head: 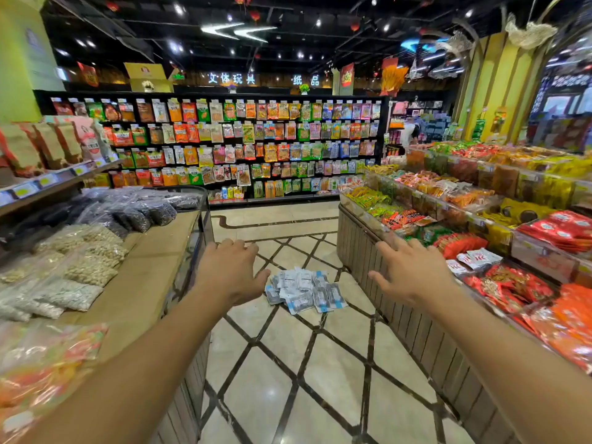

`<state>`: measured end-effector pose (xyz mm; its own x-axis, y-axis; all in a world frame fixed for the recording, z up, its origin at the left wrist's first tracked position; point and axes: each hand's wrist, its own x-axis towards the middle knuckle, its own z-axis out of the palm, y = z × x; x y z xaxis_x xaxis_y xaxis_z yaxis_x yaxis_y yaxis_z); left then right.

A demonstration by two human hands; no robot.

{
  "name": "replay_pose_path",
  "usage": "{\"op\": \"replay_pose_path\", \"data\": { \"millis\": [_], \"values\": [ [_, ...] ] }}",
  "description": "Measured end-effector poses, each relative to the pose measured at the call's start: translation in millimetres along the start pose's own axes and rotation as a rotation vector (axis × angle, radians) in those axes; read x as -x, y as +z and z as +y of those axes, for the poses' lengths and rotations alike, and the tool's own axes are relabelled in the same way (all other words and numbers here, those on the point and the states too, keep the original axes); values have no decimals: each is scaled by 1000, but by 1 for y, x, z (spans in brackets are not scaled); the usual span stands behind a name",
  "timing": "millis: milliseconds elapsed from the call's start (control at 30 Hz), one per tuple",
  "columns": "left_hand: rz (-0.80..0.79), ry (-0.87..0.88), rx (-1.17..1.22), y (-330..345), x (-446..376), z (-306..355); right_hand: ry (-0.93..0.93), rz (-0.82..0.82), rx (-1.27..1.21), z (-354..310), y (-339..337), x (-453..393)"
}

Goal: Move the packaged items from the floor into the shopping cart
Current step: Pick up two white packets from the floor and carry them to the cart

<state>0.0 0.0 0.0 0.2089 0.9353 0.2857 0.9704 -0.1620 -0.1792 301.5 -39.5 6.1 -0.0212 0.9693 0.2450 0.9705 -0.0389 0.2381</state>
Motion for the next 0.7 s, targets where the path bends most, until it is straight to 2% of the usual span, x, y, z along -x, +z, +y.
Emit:
{"op": "replay_pose_path", "data": {
  "millis": [367, 700],
  "values": [
    [-7, 25, -5, 73, -155, 17, -45, 24, -159, 1, 86, -166],
    [31, -94, 231, 135, -301, 18, -88, 75, -305, 4, 145, -323]
  ]
}}
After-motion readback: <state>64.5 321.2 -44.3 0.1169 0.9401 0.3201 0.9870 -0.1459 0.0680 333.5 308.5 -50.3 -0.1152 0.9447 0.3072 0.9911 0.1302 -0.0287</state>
